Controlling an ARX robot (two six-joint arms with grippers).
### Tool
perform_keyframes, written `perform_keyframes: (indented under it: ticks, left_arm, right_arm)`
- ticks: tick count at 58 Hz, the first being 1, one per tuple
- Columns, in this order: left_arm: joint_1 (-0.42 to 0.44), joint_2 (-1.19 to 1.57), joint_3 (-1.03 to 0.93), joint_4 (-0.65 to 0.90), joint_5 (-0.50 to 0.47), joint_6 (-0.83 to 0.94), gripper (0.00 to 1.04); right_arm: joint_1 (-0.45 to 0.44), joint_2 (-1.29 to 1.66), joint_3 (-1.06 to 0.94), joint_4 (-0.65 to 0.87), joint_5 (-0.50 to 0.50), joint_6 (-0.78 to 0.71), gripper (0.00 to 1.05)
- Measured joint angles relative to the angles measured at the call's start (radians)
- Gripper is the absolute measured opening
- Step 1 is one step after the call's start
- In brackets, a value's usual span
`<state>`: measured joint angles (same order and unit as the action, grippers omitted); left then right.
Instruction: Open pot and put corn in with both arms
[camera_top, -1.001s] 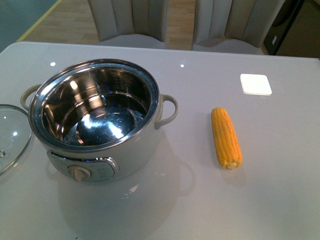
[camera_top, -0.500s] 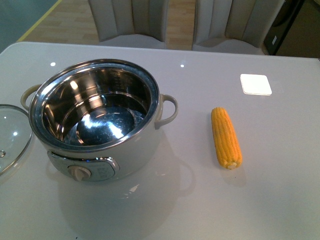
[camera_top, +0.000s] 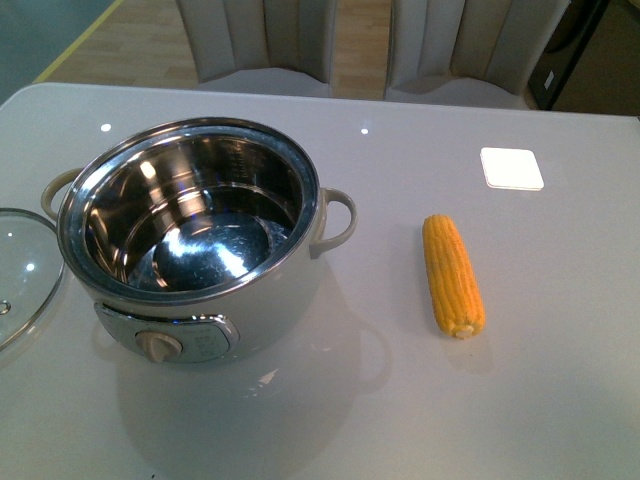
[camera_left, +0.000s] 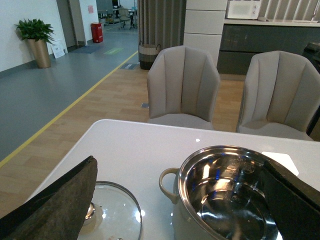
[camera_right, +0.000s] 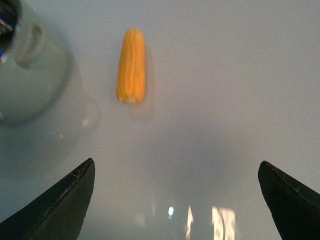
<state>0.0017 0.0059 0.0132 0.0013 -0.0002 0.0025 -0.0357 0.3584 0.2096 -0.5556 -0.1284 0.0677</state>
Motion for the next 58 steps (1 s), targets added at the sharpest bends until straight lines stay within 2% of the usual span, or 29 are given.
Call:
perform_keyframes:
  ticks: [8,15,26,45,58]
  left_arm:
    - [0.0,0.0,0.0,0.0,0.0,0.0,0.98]
    - [0.0,0.0,0.0,0.0,0.0,0.0,0.98]
    - [0.0,0.0,0.0,0.0,0.0,0.0,0.98]
    - [0.0,0.0,0.0,0.0,0.0,0.0,0.98]
    - [0.0,0.0,0.0,0.0,0.0,0.0,0.98]
  right_arm:
    - [0.009,0.045,0.008,0.018,0.001,0.0,0.96]
    - [0.025,0.147,0.016,0.103,0.0,0.0,0.96]
    - [0.084,0.441,0.043,0.315,0.017,0.022,0.96]
    - [0.225,1.09,0.187,0.736,0.131,0.051,0.96]
    - [0.278,1.339,0.312,0.791,0.129,0.109,0.96]
